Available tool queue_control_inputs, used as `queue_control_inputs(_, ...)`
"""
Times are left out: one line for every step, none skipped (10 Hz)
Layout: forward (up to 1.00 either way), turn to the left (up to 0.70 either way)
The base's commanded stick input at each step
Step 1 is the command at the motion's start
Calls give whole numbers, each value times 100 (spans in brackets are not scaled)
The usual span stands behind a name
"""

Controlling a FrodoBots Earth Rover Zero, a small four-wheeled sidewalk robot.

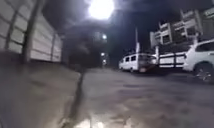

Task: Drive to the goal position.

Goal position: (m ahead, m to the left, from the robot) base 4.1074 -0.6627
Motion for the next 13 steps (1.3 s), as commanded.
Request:
queue_control_inputs(50, 0)
queue_control_inputs(50, 0)
queue_control_inputs(50, 0)
queue_control_inputs(50, 0)
queue_control_inputs(50, 0)
queue_control_inputs(50, 0)
queue_control_inputs(50, 0)
queue_control_inputs(50, 0)
queue_control_inputs(50, 0)
queue_control_inputs(50, 0)
queue_control_inputs(50, 0)
queue_control_inputs(50, 0)
queue_control_inputs(50, 0)
